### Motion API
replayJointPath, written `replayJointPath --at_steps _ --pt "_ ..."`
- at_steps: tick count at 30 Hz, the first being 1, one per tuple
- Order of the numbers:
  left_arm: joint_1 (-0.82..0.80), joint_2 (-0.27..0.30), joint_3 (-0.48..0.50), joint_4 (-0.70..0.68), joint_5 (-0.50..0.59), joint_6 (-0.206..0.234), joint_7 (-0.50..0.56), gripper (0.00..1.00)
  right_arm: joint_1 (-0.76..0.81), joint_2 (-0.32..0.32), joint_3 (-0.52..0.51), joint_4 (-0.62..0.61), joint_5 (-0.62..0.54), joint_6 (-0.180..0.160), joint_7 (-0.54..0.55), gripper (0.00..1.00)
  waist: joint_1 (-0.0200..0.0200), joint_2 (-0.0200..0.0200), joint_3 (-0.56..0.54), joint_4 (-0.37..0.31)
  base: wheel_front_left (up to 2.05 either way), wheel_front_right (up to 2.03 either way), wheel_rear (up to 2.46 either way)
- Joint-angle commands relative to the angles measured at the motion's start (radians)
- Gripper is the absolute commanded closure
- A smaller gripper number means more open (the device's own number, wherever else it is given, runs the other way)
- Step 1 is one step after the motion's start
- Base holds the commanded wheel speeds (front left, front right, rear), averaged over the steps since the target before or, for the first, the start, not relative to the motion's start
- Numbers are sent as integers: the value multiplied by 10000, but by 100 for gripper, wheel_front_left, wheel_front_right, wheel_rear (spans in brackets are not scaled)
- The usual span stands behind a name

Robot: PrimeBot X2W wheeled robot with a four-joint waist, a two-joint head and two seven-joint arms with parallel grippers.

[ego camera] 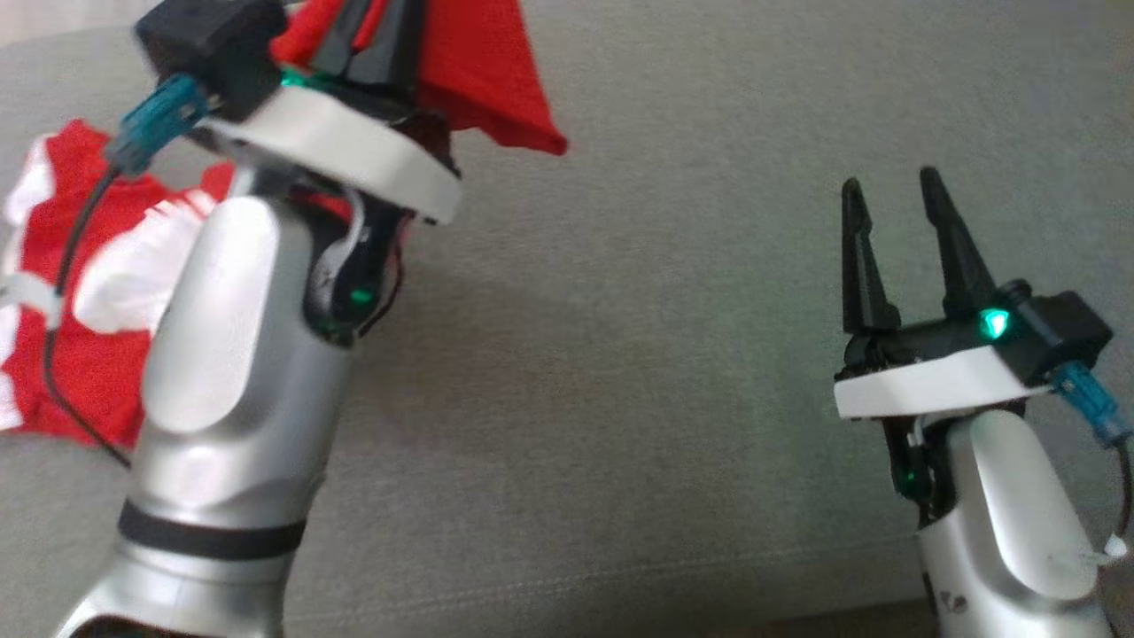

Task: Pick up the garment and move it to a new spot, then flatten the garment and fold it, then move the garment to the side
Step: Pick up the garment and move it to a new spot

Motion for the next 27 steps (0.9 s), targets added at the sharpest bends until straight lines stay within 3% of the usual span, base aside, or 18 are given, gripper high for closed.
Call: replayJointPath --at_steps 1,9,12,13,14,20,27 --pt "-663 124 150 -164 84 80 16 100 -435 -14 211 -407 115 -7 -122 0 0 0 272 -415 0 0 0" --pt "-1419 -147 -1132 1290 -370 492 -420 100 -644 -14 213 -702 284 -7 -134 0 0 0 773 -1563 0 0 0" --pt "-1769 -155 -1808 1687 -1118 1025 -1004 100 -685 -14 267 -820 343 -7 -135 0 0 0 930 -1960 0 0 0" --pt "-1904 -156 -2085 1860 -1290 1188 -1185 54 -684 -14 295 -849 377 -7 -135 0 0 0 970 -2074 0 0 0" --pt "-2024 -156 -2387 2061 -1502 1293 -1262 0 -689 -14 328 -863 402 -7 -135 0 0 0 1007 -2173 0 0 0" --pt "-2655 -158 -3804 2707 -2407 1491 -1704 0 -620 -14 244 -947 427 -7 -136 0 0 0 1070 -2212 0 0 0" --pt "-2520 -20 -3549 3380 -2530 1544 -1963 0 -501 -14 89 -833 70 -7 -137 0 0 0 675 -1152 0 0 0"
